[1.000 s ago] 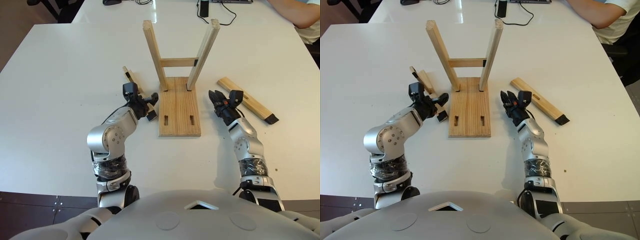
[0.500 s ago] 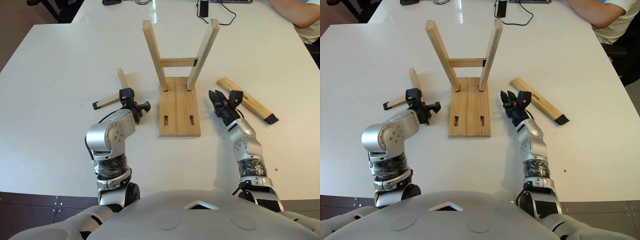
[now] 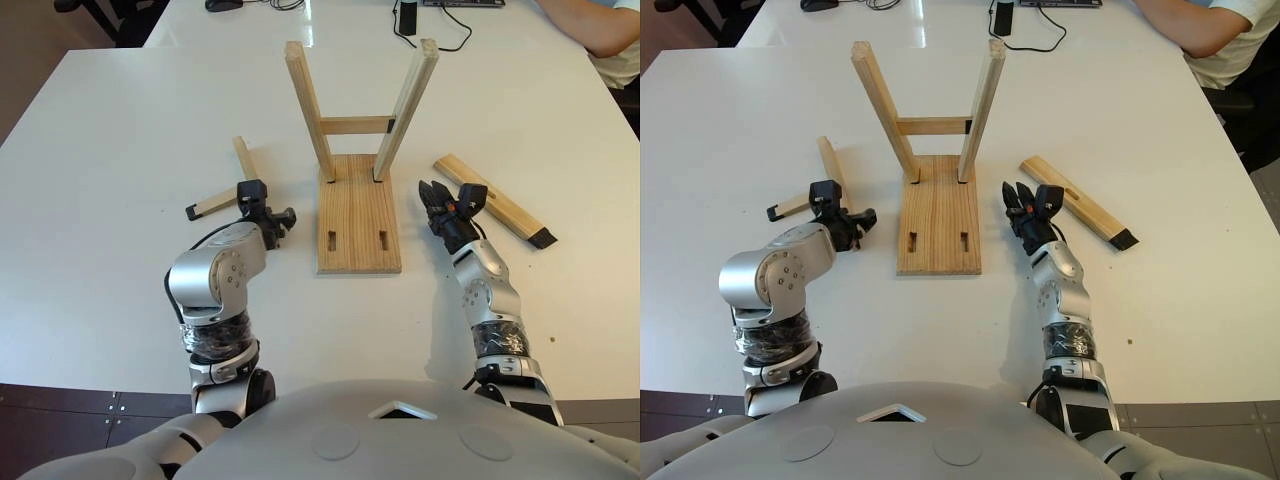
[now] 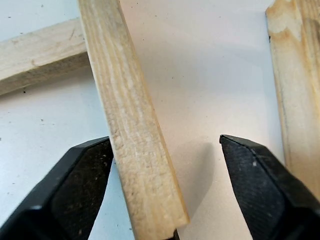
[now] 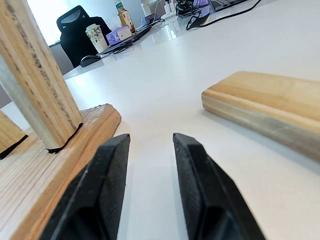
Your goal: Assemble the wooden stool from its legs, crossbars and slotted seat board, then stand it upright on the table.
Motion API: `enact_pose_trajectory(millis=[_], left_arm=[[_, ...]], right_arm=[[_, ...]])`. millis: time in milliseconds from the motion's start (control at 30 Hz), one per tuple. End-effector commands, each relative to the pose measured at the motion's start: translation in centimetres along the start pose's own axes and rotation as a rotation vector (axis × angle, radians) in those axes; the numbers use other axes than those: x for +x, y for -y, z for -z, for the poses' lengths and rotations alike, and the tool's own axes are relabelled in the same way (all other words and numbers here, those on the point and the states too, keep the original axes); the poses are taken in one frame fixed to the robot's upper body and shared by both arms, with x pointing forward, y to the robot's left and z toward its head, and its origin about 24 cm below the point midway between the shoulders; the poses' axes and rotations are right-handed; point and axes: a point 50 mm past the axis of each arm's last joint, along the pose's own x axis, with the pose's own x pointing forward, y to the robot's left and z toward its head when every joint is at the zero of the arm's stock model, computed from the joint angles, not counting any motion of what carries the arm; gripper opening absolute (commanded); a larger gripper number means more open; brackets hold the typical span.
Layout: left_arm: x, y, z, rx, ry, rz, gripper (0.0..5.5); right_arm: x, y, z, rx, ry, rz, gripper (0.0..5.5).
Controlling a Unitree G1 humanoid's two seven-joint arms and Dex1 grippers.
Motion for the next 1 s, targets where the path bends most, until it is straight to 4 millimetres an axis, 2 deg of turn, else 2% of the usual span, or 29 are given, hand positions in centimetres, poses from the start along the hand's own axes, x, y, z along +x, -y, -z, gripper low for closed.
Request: enact_pose_trajectory(millis=[33,433,567,667,767,833,900,1000], left_arm=[[0.5,-1.5,1.9,0.039,-0.124,-0.060,2.99],[0.8,-3.8,1.8,0.169,-0.166,-0.080,1.11],[0.6,-4.5,1.3,0.225,-0.104,-0.071,1.07],[0.6,-4.9,0.7,0.237,-0.030,-0.080,1.07],[0.6,-4.9,-0.8,0.239,0.113,-0.110,1.07],[0.0,-4.8,-3.2,0.256,0.302,-0.157,1.07],[-0.6,-4.7,-5.3,0.244,0.460,-0.190,1.07],[-2.1,-4.3,-8.9,0.196,0.734,-0.174,1.07]], right_arm=[[-2.7,1.6,4.1,0.097,-0.160,0.131,1.58],[-2.7,0.1,2.8,0.134,-0.074,0.133,1.58],[-3.1,-0.6,1.9,0.112,-0.039,0.128,1.58],[-2.9,-1.4,0.5,0.077,0.008,0.098,1.58],[-2.5,-2.1,-1.7,0.055,0.061,0.038,1.58],[-1.9,-2.7,-4.5,0.042,0.119,-0.038,1.58],[-1.4,-3.6,-7.7,0.032,0.183,-0.126,1.58],[-0.3,-6.2,-14.1,0.051,0.291,-0.354,1.58]])
